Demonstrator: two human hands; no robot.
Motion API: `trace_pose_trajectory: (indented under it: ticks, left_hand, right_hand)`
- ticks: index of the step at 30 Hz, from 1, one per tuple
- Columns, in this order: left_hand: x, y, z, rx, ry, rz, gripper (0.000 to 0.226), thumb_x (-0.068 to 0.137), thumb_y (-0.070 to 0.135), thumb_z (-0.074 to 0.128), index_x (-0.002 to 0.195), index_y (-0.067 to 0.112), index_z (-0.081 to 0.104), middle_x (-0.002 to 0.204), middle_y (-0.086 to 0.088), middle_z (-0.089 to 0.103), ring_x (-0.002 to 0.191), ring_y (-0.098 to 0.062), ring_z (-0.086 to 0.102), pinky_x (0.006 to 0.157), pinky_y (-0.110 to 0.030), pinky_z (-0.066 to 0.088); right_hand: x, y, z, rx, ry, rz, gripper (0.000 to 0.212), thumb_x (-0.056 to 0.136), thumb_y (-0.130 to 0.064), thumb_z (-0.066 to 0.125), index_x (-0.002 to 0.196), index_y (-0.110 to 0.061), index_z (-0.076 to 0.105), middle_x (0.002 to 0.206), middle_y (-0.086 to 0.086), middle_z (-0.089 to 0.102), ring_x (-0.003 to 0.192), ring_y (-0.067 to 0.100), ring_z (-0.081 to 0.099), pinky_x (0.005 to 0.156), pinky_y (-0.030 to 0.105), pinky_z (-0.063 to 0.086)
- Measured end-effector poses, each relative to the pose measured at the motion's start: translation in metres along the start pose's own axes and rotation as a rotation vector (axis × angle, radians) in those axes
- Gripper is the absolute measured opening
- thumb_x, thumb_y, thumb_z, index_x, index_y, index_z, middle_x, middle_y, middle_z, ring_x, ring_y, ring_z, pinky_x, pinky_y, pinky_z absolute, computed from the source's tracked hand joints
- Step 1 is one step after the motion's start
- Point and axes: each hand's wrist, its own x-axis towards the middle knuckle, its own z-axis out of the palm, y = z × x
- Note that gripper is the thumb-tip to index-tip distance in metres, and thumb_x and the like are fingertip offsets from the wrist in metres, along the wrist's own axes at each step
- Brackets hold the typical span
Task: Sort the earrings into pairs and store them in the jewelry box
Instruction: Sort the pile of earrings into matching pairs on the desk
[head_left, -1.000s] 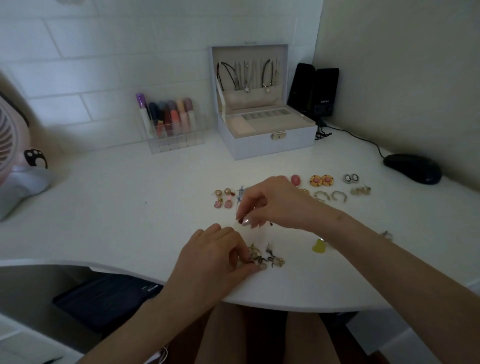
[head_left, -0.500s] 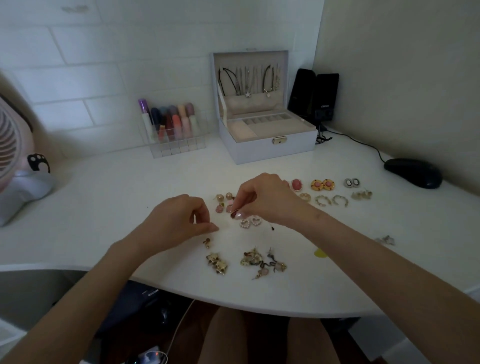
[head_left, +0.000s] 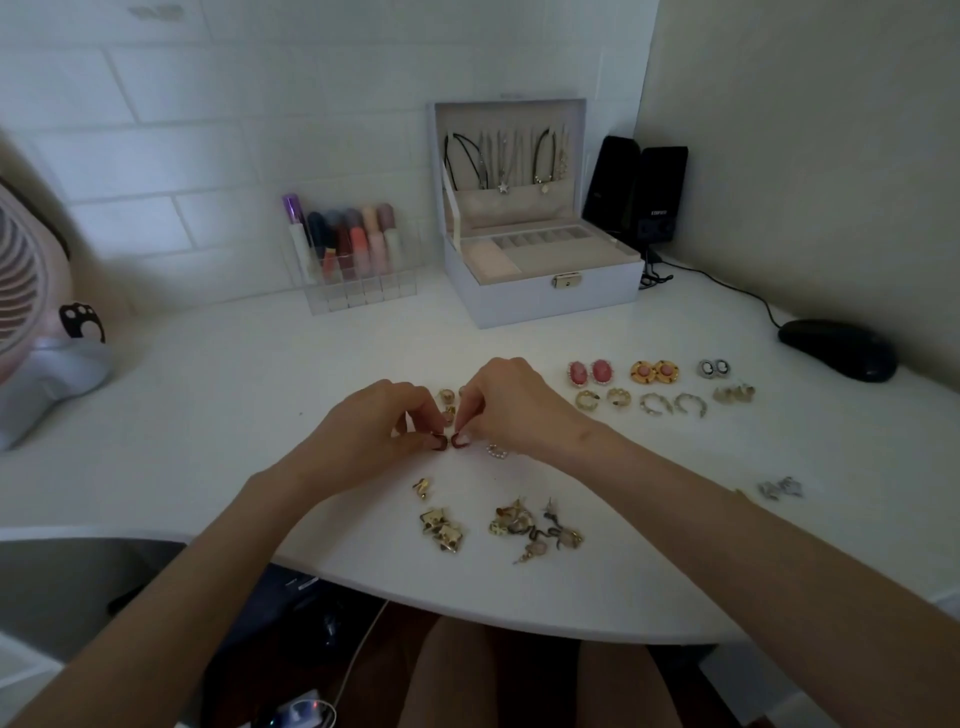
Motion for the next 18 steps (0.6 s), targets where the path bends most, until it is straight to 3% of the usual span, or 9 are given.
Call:
trace_pose_trajectory:
  ticks: [2, 4, 8, 11, 16, 18]
  left_hand:
    - [0.0, 0.002, 0.0, 0.002, 0.008, -0.003, 0.01, 0.079, 0.036, 0.069, 0.082, 0.034, 0.06, 0.084, 0.016, 0.062, 0.079, -0.004, 0.053, 0.071, -0.025, 0.044]
    - [-0.001, 0.004, 0.0, 0.006, 0.028, -0.012, 0.015, 0.078, 0.037, 0.069, 0.086, 0.035, 0.056, 0.084, 0.016, 0.061, 0.079, -0.004, 0.052, 0.069, -0.024, 0.042]
    - [-0.011, 0.01, 0.0, 0.084, 0.159, 0.02, 0.025, 0.078, 0.036, 0.069, 0.098, 0.028, 0.055, 0.084, 0.023, 0.052, 0.078, 0.0, 0.048, 0.063, -0.013, 0.034]
    - [-0.026, 0.025, -0.003, 0.104, 0.238, 0.092, 0.019, 0.079, 0.033, 0.068, 0.091, 0.027, 0.056, 0.08, 0.023, 0.051, 0.075, 0.001, 0.047, 0.062, -0.012, 0.033]
    - [-0.043, 0.05, 0.003, 0.057, 0.13, 0.172, 0.018, 0.078, 0.046, 0.064, 0.08, 0.032, 0.054, 0.076, 0.022, 0.052, 0.081, -0.001, 0.046, 0.065, -0.013, 0.035]
    - [-0.044, 0.051, 0.005, 0.059, 0.113, 0.178, 0.022, 0.075, 0.057, 0.051, 0.078, 0.036, 0.052, 0.074, 0.023, 0.051, 0.08, 0.0, 0.046, 0.064, -0.013, 0.035]
  right_hand:
    - [0.0, 0.0, 0.0, -0.022, 0.017, -0.01, 0.013, 0.08, -0.008, 0.068, 0.091, -0.006, 0.074, 0.094, 0.01, 0.072, 0.087, 0.022, 0.065, 0.068, 0.021, 0.047]
    - [-0.003, -0.001, 0.0, -0.039, 0.02, -0.028, 0.012, 0.081, -0.01, 0.068, 0.091, -0.006, 0.074, 0.093, 0.009, 0.071, 0.085, 0.021, 0.064, 0.064, 0.019, 0.046]
    - [-0.017, -0.005, -0.012, -0.067, 0.062, -0.062, 0.015, 0.08, -0.017, 0.07, 0.093, -0.01, 0.071, 0.078, -0.009, 0.057, 0.073, 0.008, 0.05, 0.059, 0.017, 0.035]
    - [-0.037, -0.002, -0.028, -0.036, 0.034, -0.067, 0.009, 0.076, -0.019, 0.074, 0.084, -0.017, 0.071, 0.068, -0.013, 0.054, 0.059, 0.001, 0.047, 0.053, 0.013, 0.032]
    - [-0.067, 0.008, -0.04, -0.059, -0.15, -0.057, 0.009, 0.073, -0.023, 0.077, 0.081, -0.026, 0.072, 0.076, -0.01, 0.061, 0.064, 0.002, 0.05, 0.062, 0.015, 0.04]
    - [-0.071, 0.012, -0.035, -0.048, -0.172, -0.063, 0.009, 0.074, -0.022, 0.076, 0.082, -0.026, 0.073, 0.075, -0.012, 0.06, 0.065, 0.002, 0.052, 0.061, 0.014, 0.04]
